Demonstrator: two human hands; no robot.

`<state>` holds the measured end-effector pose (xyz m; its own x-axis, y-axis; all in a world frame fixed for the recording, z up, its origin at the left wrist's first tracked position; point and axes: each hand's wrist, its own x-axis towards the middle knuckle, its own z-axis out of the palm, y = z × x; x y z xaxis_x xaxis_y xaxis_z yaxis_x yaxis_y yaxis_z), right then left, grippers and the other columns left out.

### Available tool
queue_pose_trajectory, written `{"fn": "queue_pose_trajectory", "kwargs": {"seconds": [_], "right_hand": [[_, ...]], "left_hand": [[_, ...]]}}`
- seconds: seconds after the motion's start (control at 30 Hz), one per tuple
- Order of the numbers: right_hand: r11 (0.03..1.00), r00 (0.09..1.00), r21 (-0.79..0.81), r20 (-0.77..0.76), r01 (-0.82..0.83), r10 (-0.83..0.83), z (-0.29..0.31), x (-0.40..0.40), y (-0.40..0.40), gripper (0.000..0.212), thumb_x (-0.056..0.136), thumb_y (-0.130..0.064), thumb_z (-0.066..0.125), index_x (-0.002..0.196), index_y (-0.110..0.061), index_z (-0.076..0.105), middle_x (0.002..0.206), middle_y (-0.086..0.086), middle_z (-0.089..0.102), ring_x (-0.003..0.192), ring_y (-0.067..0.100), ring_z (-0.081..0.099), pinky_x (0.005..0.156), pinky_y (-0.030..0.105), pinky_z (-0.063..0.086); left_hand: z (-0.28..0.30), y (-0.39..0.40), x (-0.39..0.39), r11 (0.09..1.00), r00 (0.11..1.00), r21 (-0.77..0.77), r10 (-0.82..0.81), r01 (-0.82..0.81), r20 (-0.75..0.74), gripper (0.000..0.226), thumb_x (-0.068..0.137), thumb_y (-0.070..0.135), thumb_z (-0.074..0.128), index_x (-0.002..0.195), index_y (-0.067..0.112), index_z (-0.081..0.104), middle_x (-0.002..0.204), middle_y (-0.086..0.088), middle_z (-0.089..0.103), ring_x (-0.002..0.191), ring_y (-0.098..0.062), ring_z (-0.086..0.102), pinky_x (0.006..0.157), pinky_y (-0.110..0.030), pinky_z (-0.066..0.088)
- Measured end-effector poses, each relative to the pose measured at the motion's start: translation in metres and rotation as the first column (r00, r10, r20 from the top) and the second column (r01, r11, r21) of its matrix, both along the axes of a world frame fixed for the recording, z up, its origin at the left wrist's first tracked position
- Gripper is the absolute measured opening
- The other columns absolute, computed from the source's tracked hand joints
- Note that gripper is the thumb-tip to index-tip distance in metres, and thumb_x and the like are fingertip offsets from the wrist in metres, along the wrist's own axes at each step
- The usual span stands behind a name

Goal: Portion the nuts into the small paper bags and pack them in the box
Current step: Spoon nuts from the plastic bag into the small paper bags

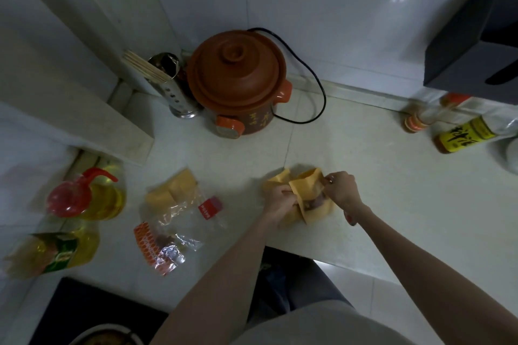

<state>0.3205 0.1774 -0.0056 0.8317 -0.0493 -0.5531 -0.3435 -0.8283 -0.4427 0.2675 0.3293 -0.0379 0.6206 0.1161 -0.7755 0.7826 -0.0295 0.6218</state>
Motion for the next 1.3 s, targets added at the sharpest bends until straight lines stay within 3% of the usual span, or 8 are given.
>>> {"fn": "queue_pose_trajectory", "kwargs": {"seconds": [0.13,0.33,0.4,0.5,0.73,0.87,1.03,1.3], "right_hand": [[1.000,0.997,-0.018,0.076,-0.009,0.011,0.006,0.008,0.011,0.027,0.088,-0.006,0.046,0.091,0.007,0.070,0.092,0.022,0.071,0.087,0.038,0.065,0.074,0.041,0.053],[0.990,0.983,0.101,0.167,-0.095,0.077,0.022,0.019,0.051,0.029,0.099,-0.021,0.033,0.102,-0.004,0.057,0.085,0.010,0.056,0.073,0.031,0.057,0.051,0.032,0.042],[0.972,0.977,0.162,0.154,-0.170,0.145,0.023,0.014,0.071,0.029,0.101,-0.023,0.032,0.107,-0.006,0.055,0.092,0.005,0.055,0.078,0.024,0.054,0.064,0.030,0.043],[0.941,0.976,0.259,0.051,-0.217,0.211,0.017,-0.002,0.105,0.024,0.101,-0.016,0.032,0.095,-0.005,0.053,0.080,0.002,0.052,0.061,0.019,0.050,0.049,0.029,0.045],[0.833,0.883,0.318,0.028,-0.452,0.469,0.009,-0.035,0.162,0.035,0.101,-0.025,0.034,0.069,-0.022,0.047,0.069,0.006,0.053,0.057,0.019,0.052,0.055,0.025,0.043],[0.802,0.845,0.287,0.061,-0.524,0.531,0.011,-0.033,0.176,0.032,0.100,-0.023,0.036,0.071,-0.017,0.047,0.083,0.017,0.056,0.071,0.033,0.062,0.062,0.041,0.053],[0.808,0.859,0.316,0.050,-0.498,0.510,0.004,-0.021,0.177,0.032,0.100,-0.018,0.042,0.078,-0.003,0.060,0.071,-0.001,0.049,0.057,0.004,0.053,0.055,0.007,0.040],[0.800,0.841,0.264,0.117,-0.538,0.527,-0.004,-0.004,0.163,0.033,0.100,-0.020,0.043,0.072,-0.014,0.060,0.077,0.003,0.054,0.066,0.006,0.053,0.062,0.008,0.038]], "left_hand": [[-0.005,0.022,0.003,0.997,0.998,0.036,0.065,-0.065,0.006,0.019,0.084,0.001,0.061,0.098,0.008,0.071,0.097,-0.012,0.070,0.089,-0.025,0.068,0.087,-0.037,0.057],[0.014,0.108,-0.006,0.995,0.985,0.020,0.091,-0.095,0.144,0.022,0.090,-0.002,0.054,0.101,0.012,0.067,0.092,-0.005,0.067,0.072,-0.012,0.060,0.057,-0.018,0.044],[0.021,0.146,-0.020,0.969,0.960,0.159,0.148,-0.189,0.238,0.029,0.084,-0.010,0.050,0.097,0.011,0.066,0.093,-0.007,0.068,0.073,-0.009,0.060,0.062,-0.015,0.044],[0.024,0.198,-0.047,0.860,0.943,0.441,0.122,-0.257,0.311,0.031,0.080,-0.011,0.050,0.097,0.006,0.069,0.093,-0.005,0.068,0.079,-0.015,0.059,0.068,-0.015,0.041],[0.008,0.255,-0.076,0.668,0.998,0.742,0.019,-0.057,0.060,0.039,0.085,0.011,0.057,0.124,0.012,0.058,0.128,-0.010,0.058,0.119,-0.029,0.051,0.103,-0.038,0.040],[-0.001,0.265,-0.078,0.657,0.995,0.748,-0.039,0.091,-0.087,0.062,0.083,0.022,0.062,0.141,0.017,0.040,0.143,-0.006,0.042,0.131,-0.028,0.038,0.105,-0.043,0.034],[-0.013,0.270,-0.075,0.606,0.983,0.778,-0.033,0.163,-0.180,0.083,0.081,0.044,0.072,0.146,0.015,0.028,0.151,-0.009,0.031,0.137,-0.031,0.029,0.107,-0.047,0.033],[-0.018,0.279,-0.061,0.640,0.979,0.765,0.097,0.075,-0.177,0.061,0.079,0.036,0.075,0.131,0.015,0.049,0.132,-0.011,0.046,0.122,-0.033,0.044,0.101,-0.047,0.039]]}}
